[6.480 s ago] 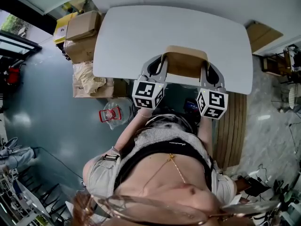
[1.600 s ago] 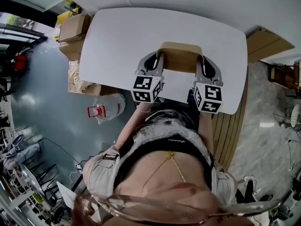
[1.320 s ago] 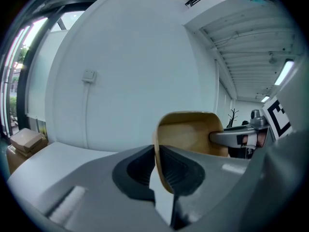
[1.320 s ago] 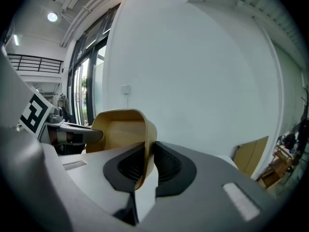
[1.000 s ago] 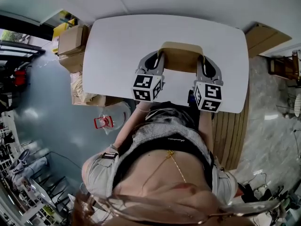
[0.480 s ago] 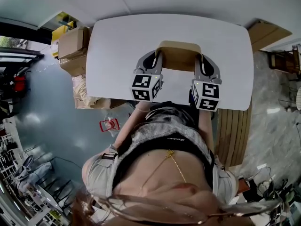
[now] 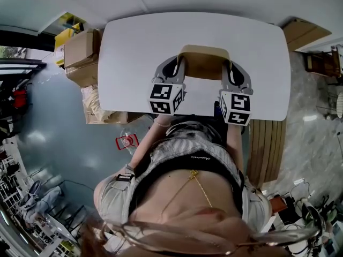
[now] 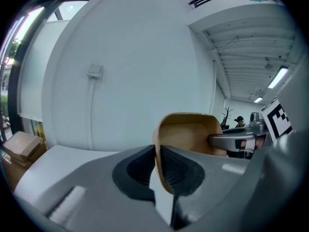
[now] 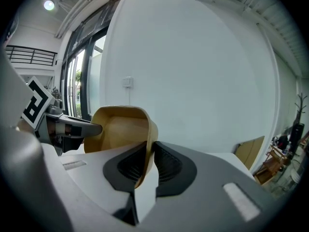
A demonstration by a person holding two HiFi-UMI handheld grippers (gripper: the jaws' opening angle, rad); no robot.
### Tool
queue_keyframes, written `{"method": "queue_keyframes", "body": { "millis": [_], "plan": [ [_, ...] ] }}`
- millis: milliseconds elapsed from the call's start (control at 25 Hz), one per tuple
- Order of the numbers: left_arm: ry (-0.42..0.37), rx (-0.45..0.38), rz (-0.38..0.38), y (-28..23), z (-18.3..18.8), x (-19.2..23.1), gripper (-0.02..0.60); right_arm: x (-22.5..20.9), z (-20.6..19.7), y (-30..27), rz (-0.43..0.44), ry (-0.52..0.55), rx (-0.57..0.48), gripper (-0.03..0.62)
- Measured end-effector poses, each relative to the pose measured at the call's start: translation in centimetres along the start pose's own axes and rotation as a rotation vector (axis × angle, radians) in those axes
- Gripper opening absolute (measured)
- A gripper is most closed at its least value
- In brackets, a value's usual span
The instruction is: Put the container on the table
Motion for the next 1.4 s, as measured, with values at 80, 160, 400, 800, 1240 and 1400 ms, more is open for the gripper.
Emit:
{"method": "queue_keyframes", "body": {
  "millis": [80,160,400,800,1240,1400],
  "plan": [
    [0.003,0.002,-0.007,0.0,0.0,0.1,0.014,0.2,-0.1,0.0,-0.003,0.004,0.003,0.063],
    [0.003,0.003,-0.015,0.0,-0.2,0.1,0.014,0.2,-0.2,0.1,-0.010,0.006,0.009,0.063],
    [0.007,0.011,-0.030,-0.2,-0.5,-0.4,0.014,-0.3,-0.6,0.4,-0.026,0.002,0.025,0.058],
    [0.021,0.007,-0.022,0.1,-0.8,0.0,0.014,0.2,-0.8,0.2,-0.016,0.011,0.033,0.058],
    [0.029,0.012,-0.018,0.4,-1.1,0.4,0.014,0.7,-0.9,0.1,-0.010,0.016,0.043,0.058],
    [0.031,0.017,-0.015,0.4,-1.2,0.8,0.014,1.0,-0.9,-0.2,-0.005,0.017,0.049,0.058]
  ]
}}
Point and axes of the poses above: the fingertips, and each gripper's own axes: y backward along the fingers, x to its left, z out of its top, the point moved 2 cm from there along y, backward along the fingers, and after that the axes turned 10 degrees about y, right-handed, at the moved point
